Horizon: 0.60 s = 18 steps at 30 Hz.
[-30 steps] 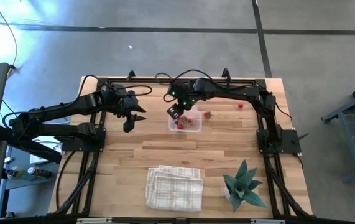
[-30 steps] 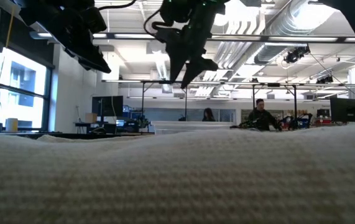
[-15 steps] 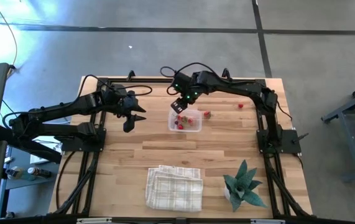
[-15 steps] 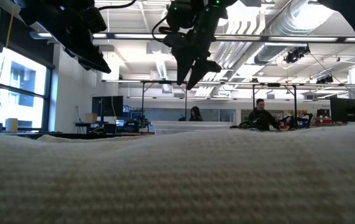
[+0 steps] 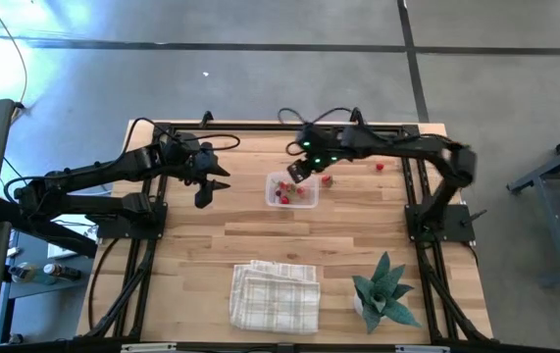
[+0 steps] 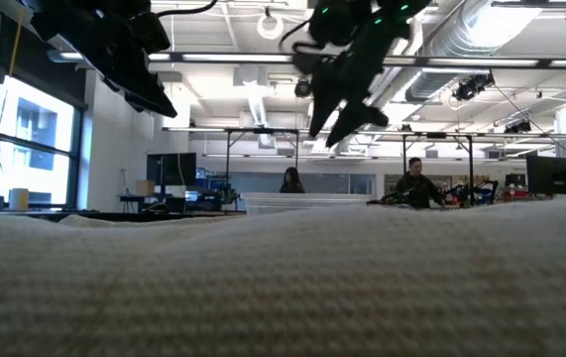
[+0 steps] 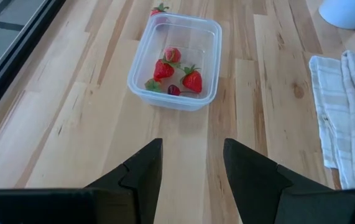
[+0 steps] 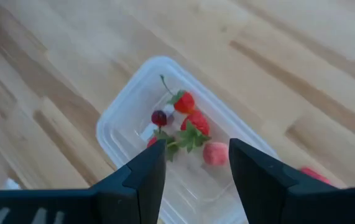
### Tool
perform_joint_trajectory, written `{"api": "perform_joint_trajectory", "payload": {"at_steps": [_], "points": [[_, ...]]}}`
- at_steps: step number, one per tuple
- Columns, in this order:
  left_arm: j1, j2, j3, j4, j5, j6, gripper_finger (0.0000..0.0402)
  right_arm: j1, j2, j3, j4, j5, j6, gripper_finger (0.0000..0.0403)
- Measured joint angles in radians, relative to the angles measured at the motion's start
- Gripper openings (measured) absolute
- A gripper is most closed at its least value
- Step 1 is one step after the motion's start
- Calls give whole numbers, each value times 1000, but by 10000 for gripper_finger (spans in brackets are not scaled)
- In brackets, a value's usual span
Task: Pick and placing Produce into tupperware
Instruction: Put the black cherry into the transparent bin
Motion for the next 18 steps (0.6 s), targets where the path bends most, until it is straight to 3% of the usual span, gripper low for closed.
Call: {"api": "perform_joint_trajectory", "payload": {"at_steps": [9,18], "points": [[0,0,0,0,-1,0,159,0,-310,-131,35,220,101,167],[0,0,0,0,-1,0,159,-3,-454,-132,91,335,196,167]]}}
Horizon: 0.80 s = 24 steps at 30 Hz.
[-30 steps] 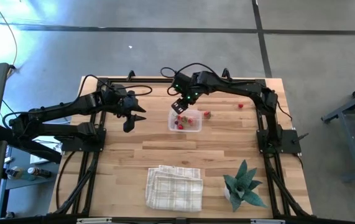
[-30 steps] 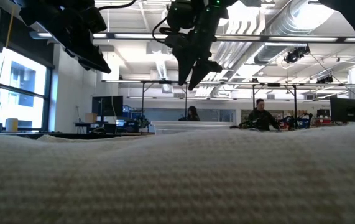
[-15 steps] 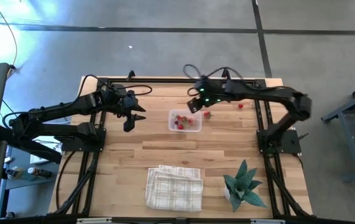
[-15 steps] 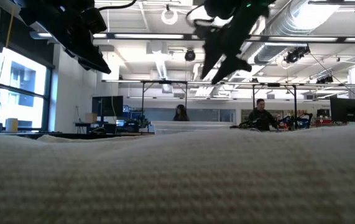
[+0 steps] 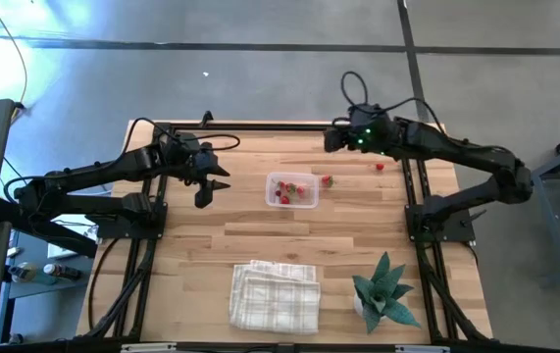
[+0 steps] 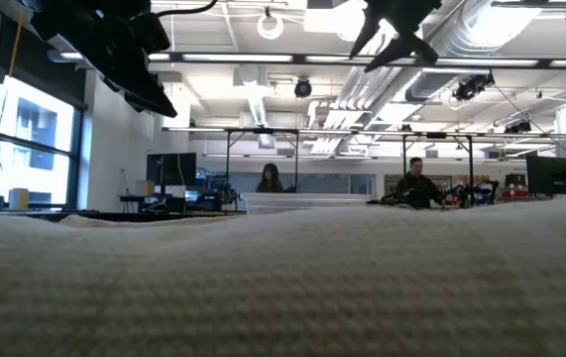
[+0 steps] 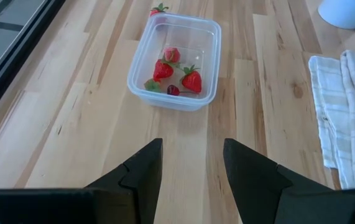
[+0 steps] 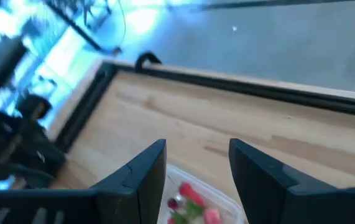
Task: Pick and placing Produce into tupperware
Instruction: Put the black cherry into the transparent bin
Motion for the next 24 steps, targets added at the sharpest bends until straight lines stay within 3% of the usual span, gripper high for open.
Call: {"api": "perform_joint_trajectory", "payload": {"at_steps": [7,15,24], "points": [[0,0,0,0,0,0,159,-71,-22,0,96,52,56,167],[0,0,0,0,0,0,159,-177,-19,0,319,-82,-26,167],[0,0,0,0,0,0,159,-328,-19,2,266,-244,29,167]]}}
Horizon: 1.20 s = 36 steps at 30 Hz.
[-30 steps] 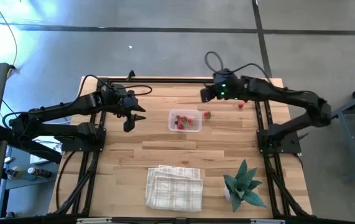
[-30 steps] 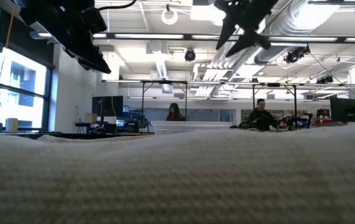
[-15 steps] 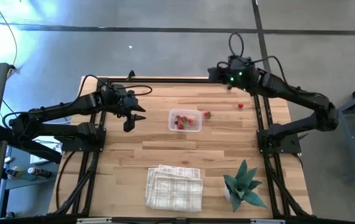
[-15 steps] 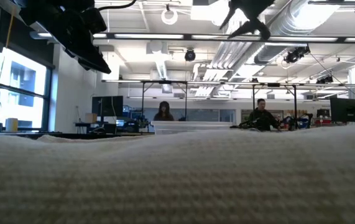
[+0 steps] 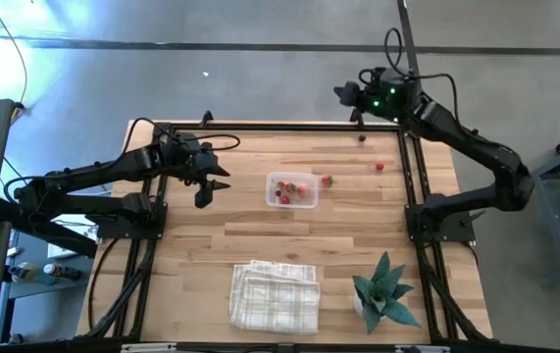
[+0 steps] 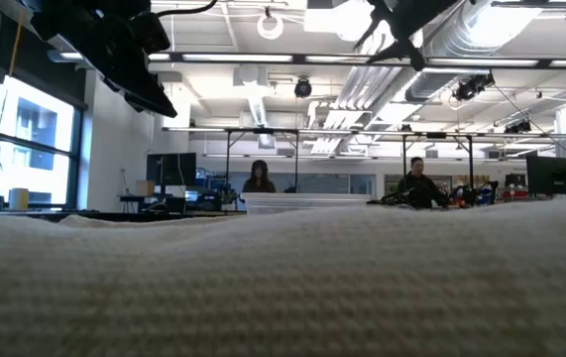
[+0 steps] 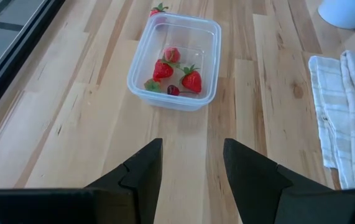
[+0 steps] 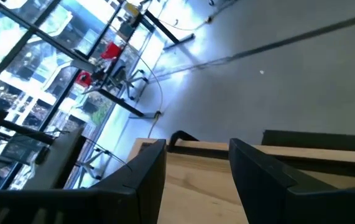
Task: Pick and placing Produce into tupperware
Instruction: Put the black cherry into the transparent bin
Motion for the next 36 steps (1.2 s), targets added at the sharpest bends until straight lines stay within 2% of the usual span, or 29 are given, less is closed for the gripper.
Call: {"api": "perform_joint_trajectory", "payload": {"at_steps": [8,12,19,25,29,36], "points": [[0,0,0,0,0,0,159,-55,2,118,-132,-13,-54,167],[0,0,0,0,0,0,159,-57,40,257,-338,50,-83,167],[0,0,0,0,0,0,159,-59,238,576,-762,133,-99,167],[0,0,0,0,0,0,159,-73,449,786,-1054,133,-37,167],[0,0,0,0,0,0,159,-80,570,830,-1231,124,-26,167],[0,0,0,0,0,0,159,-64,645,739,-1184,9,-19,167]]}}
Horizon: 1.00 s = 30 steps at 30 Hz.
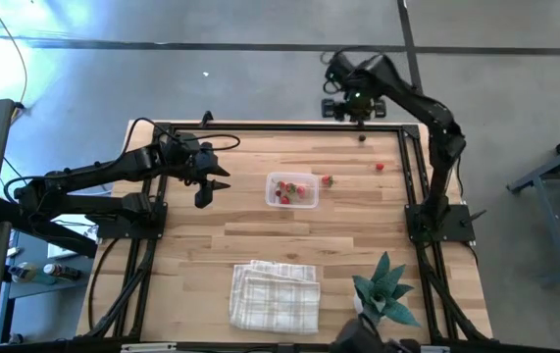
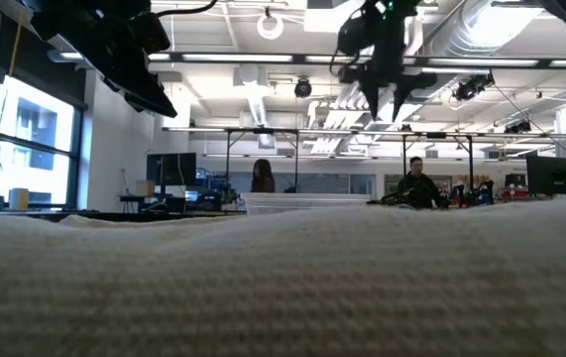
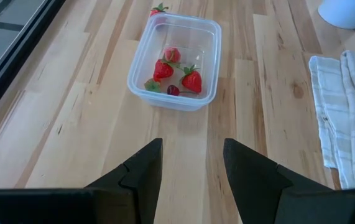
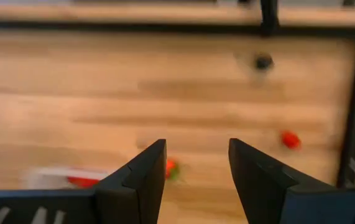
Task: Pick and placing Produce into tupperware
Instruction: Put the black cherry into the transparent bin
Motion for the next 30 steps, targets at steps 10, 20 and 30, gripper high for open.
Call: {"api": "perform_joint_trajectory", "payload": {"at_steps": [10,20,30], "points": [[0,0,0,0,0,0,159,-18,10,-141,-36,-16,26,167],[0,0,0,0,0,0,159,-87,1,-151,-37,-55,-63,167],[0,0,0,0,0,0,159,-110,-25,-510,91,-85,-120,167]]}}
